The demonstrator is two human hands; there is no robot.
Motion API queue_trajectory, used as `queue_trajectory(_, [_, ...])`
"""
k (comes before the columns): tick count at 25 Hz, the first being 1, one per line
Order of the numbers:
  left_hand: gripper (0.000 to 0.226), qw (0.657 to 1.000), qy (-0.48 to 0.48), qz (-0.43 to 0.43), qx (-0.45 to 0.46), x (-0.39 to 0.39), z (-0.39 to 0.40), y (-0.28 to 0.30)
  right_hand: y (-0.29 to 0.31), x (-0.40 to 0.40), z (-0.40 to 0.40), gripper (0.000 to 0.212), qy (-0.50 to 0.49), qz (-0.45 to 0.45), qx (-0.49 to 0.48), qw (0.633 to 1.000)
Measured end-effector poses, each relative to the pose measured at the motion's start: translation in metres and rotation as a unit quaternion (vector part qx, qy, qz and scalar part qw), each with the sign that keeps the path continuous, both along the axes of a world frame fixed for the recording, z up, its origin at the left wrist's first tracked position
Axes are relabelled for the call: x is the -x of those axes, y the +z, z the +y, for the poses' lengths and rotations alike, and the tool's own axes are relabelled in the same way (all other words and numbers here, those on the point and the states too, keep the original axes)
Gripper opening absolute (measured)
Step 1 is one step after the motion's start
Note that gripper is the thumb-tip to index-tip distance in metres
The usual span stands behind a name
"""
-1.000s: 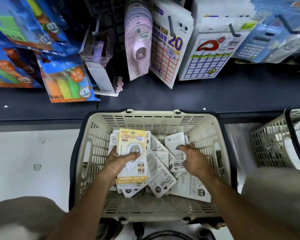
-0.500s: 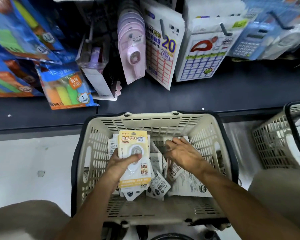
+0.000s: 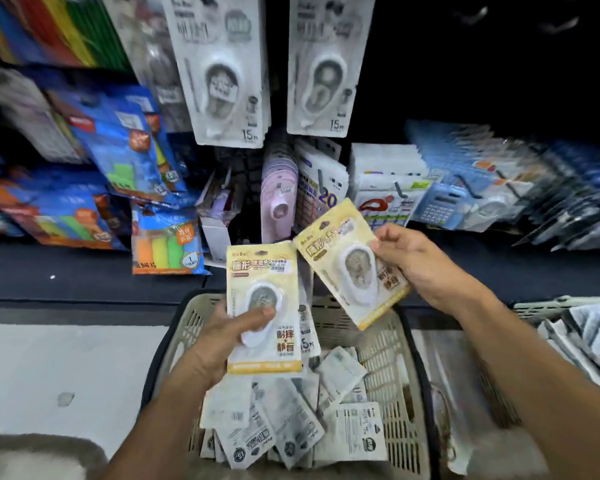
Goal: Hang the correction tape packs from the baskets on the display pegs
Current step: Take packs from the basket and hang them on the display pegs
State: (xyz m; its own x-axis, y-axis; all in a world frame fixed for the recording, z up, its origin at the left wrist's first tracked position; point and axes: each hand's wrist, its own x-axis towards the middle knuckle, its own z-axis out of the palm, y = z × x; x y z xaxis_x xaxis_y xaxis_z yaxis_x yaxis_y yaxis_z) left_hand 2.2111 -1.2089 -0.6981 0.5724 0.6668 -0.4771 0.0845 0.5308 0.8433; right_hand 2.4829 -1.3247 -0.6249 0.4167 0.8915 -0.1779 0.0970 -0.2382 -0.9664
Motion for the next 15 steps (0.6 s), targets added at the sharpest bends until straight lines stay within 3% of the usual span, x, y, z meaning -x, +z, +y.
queue_trajectory(3, [0.111,0.995,0.026,-0.072,-0.065,-0.025,0.016,0.068,0.075,-0.004,0.014,0.011,-0.034,0.037,-0.053,0.997])
queue_trajectory(9, [0.089,0.956,0.008,-0.203,-0.211,-0.044,0.069,0.209,0.150,0.003,0.029,0.021,-0.187,-0.041,-0.160,0.968])
queue_trajectory(15, [0.074,0.949,-0.030,-0.214,-0.230,-0.047,0.077,0.220,0.154,-0.027,0.017,0.018,-0.369,-0.088,-0.154,0.912])
